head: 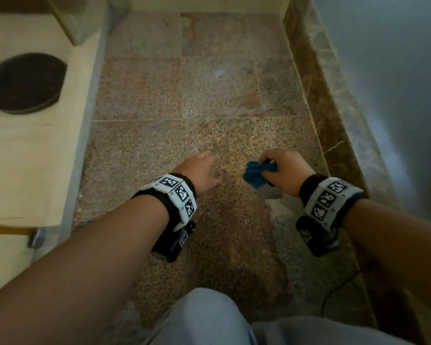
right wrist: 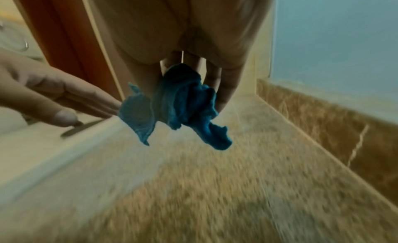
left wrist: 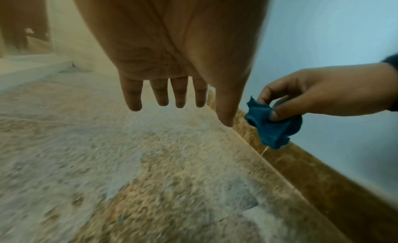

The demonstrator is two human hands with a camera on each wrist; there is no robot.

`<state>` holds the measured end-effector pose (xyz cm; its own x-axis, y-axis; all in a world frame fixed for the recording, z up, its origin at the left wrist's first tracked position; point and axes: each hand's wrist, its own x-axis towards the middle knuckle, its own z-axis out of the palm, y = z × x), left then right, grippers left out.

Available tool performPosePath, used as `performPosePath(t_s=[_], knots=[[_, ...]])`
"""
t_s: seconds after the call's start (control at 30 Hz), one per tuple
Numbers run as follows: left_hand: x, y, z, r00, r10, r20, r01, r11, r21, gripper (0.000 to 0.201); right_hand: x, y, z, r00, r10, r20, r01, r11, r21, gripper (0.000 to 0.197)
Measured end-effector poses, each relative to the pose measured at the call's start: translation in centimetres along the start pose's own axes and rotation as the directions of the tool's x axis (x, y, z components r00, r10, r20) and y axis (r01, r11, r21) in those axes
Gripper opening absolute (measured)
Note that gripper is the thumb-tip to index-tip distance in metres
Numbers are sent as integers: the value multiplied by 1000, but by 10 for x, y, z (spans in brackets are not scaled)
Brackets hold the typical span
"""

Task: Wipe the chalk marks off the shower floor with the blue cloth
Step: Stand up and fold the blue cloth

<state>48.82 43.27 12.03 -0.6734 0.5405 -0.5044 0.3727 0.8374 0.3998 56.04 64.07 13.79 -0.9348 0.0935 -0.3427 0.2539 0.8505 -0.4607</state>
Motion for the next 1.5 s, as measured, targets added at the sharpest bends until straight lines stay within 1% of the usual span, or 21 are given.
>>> performPosePath(t_s=[0.07, 0.17, 0.27, 0.33, 0.4, 0.47, 0.5, 0.57, 0.7, 0.73, 0.83, 0.9, 0.97, 1.03, 1.1, 1.13, 1.23, 1.3, 1.4, 1.5], knots=[[-12, 27, -25, 999, 43, -21, -44, 997, -63, 68, -3, -15, -30, 999, -1, -41, 2, 999, 40, 17], [-31, 71, -68, 996, 87, -22, -89, 982, -169, 64, -14, -36, -79, 996, 18, -83, -10, 995, 98, 16], [-52, 115, -118, 996, 82, -41, -90, 952, -292, 56, -31, -57, -131, 994, 43, -103, -24, 984, 177, 15], [-70, 143, -156, 996, 61, -64, -80, 930, -358, 44, -44, -78, -171, 993, 50, -105, -24, 972, 232, 13], [-93, 168, -200, 994, 41, -103, -78, 918, -389, 27, -58, -104, -214, 994, 55, -97, -25, 959, 282, 10], [-119, 190, -251, 989, 14, -145, -66, 931, -360, 10, -72, -134, -262, 995, 52, -85, -24, 954, 300, 12], [-135, 199, -281, 987, 0, -163, -55, 942, -331, 7, -79, -152, -287, 996, 40, -79, -15, 956, 294, 14], [-164, 215, -341, 983, -24, -180, -28, 960, -279, 11, -89, -189, -336, 998, 16, -66, 3, 958, 287, 21], [-217, 237, -469, 972, -25, -235, -20, 982, -187, 10, -95, -278, -441, 997, -74, -33, 80, 956, 284, 38], [-229, 239, -497, 966, -27, -255, -20, 983, -182, 9, -94, -301, -464, 993, -108, -35, 114, 960, 255, 37], [-258, 233, -569, 949, -53, -311, -11, 980, -199, 8, -88, -364, -522, 980, -196, -32, 199, 969, 147, 21], [-272, 223, -611, 940, -55, -338, -6, 984, -177, 11, -85, -399, -553, 978, -204, -37, 207, 971, 124, 18], [-285, 215, -649, 931, -42, -362, -7, 991, -131, 16, -81, -429, -579, 978, -200, -67, 205, 976, 72, 20], [-297, 210, -682, 916, -24, -401, -16, 995, -95, 17, -79, -455, -601, 968, -228, -101, 231, 973, 18, 21], [-309, 208, -710, 899, -1, -439, -35, 997, -75, 15, -79, -478, -620, 955, -263, -135, 265, 964, 0, 19], [-315, 207, -722, 892, 3, -451, -43, 996, -79, 14, -80, -488, -629, 951, -276, -140, 280, 960, 12, 18], [-336, 207, -749, 872, 3, -489, -53, 995, -88, 18, -90, -512, -656, 941, -321, -108, 325, 945, 25, 27], [-346, 207, -761, 869, -3, -495, -44, 996, -84, 20, -94, -520, -672, 941, -325, -93, 325, 946, -7, 26], [-362, 205, -772, 860, -28, -509, -19, 996, -86, 22, -97, -523, -691, 937, -322, -134, 321, 947, -28, 18], [-375, 204, -782, 842, -56, -536, 1, 995, -104, 22, -96, -523, -706, 936, -323, -140, 322, 946, -31, 15]])
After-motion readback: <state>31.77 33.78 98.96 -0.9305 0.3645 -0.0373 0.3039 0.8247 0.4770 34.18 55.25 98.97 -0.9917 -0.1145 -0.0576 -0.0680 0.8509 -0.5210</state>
